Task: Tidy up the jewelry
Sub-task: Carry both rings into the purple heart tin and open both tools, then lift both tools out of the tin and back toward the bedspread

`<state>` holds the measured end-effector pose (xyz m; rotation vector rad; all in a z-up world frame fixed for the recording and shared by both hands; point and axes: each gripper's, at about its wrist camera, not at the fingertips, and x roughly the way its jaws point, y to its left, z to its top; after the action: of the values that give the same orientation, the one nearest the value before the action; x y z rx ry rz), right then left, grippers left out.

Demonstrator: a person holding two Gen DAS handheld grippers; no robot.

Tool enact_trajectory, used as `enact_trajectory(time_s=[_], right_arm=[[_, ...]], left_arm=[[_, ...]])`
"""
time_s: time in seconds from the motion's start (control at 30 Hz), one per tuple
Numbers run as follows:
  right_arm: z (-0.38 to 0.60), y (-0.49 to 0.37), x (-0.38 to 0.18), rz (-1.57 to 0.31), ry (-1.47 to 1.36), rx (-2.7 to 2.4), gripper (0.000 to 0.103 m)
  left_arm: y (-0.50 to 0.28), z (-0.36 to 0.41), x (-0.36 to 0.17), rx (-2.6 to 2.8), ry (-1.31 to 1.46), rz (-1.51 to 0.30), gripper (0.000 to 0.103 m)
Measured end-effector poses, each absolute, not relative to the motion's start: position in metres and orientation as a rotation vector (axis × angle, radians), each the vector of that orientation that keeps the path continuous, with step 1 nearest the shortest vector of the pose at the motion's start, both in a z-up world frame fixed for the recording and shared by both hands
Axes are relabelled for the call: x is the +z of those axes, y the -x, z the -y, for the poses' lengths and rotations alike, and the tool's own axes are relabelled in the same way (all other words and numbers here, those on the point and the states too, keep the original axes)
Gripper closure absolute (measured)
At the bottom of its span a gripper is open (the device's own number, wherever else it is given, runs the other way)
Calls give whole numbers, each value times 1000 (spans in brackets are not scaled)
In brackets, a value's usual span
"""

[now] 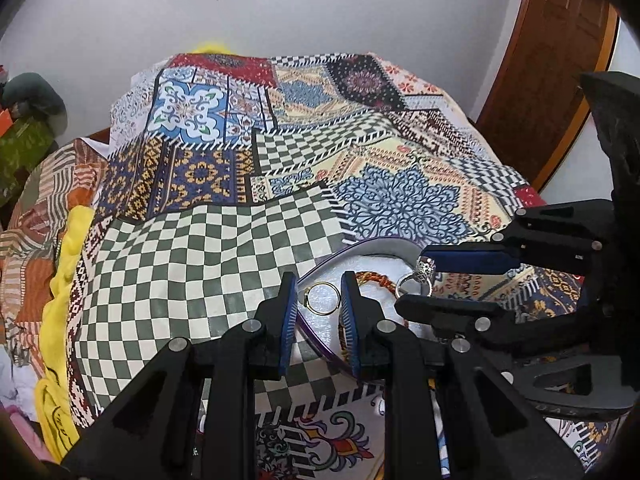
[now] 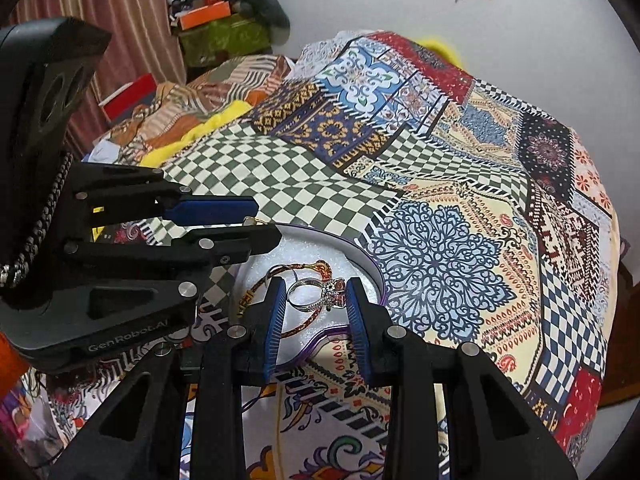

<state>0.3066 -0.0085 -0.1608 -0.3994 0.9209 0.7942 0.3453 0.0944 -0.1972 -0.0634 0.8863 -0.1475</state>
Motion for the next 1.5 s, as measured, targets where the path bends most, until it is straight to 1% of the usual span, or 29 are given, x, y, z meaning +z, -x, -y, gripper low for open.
enact_trajectory(time_s=[0.53,0.63,0.87,1.17,1.5], right_arm=[[2,-308,-173,-934,442,804,75],[1,-308,-173,-929,447,800,75],[0,-305,-171,-919,467,786,75],[5,-299,-160,-906,460,767,74],[24,-270,-126,-837,444,732,74]], left_arm=[[-353,-97,-203,-163,90,-920,82],[-353,-98,-203,-154,94,-921,78],[-347,-101,-196,-141,93,-904,77],[-327,-105,-179,-116,89,-864,77],[-295,-100,-155,-104,73,-826,77]])
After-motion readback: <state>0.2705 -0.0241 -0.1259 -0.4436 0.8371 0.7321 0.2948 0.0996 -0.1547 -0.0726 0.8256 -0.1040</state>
